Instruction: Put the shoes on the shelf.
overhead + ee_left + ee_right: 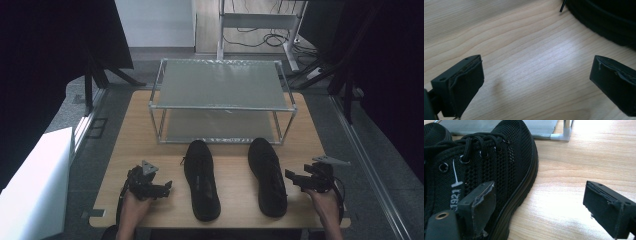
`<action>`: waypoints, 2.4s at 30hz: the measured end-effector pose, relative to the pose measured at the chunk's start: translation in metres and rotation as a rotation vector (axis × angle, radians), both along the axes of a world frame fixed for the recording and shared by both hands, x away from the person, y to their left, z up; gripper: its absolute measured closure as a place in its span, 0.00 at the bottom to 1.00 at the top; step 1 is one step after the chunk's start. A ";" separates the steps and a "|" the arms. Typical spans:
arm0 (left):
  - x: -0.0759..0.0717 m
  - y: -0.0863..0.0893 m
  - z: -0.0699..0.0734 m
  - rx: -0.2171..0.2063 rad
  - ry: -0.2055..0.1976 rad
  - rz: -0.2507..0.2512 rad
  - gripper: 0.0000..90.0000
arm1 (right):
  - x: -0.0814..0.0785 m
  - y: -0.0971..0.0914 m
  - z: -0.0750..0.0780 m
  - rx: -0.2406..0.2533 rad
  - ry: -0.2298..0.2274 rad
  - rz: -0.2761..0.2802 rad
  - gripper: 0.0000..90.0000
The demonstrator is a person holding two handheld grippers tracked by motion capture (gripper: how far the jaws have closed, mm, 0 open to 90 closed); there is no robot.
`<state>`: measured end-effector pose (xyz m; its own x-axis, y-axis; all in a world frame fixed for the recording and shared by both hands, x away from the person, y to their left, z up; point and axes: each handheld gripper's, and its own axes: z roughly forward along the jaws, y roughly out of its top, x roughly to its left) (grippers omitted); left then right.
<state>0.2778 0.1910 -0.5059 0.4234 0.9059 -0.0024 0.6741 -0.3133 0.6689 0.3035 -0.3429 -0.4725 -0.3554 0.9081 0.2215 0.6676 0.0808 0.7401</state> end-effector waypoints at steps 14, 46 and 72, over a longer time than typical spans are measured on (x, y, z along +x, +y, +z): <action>-0.009 -0.016 0.019 -0.128 -0.032 -0.016 0.00 | -0.009 0.002 0.011 0.081 -0.027 0.049 0.10; 0.007 -0.107 0.024 -0.095 0.042 -0.052 0.00 | 0.009 0.060 -0.016 -0.069 0.038 0.125 0.24; 0.026 -0.076 0.021 -0.047 -0.014 0.009 0.88 | 0.004 0.046 -0.012 -0.046 -0.031 -0.050 0.84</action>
